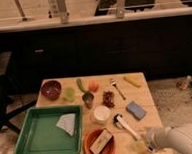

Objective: Wipe purple bowl with brush

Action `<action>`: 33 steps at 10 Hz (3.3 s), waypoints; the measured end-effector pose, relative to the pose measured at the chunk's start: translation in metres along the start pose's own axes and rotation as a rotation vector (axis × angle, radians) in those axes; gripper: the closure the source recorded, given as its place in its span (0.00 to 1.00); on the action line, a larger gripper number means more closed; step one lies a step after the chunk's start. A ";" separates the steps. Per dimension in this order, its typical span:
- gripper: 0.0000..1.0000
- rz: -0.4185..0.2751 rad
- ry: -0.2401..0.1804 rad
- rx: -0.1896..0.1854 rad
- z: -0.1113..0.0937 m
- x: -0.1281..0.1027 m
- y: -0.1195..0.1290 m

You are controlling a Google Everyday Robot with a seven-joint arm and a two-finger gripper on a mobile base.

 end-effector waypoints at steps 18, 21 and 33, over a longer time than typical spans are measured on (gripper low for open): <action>1.00 -0.029 -0.022 0.010 -0.035 0.018 -0.016; 1.00 -0.026 -0.066 0.044 -0.057 0.007 -0.018; 1.00 -0.112 -0.170 0.111 -0.105 -0.083 0.000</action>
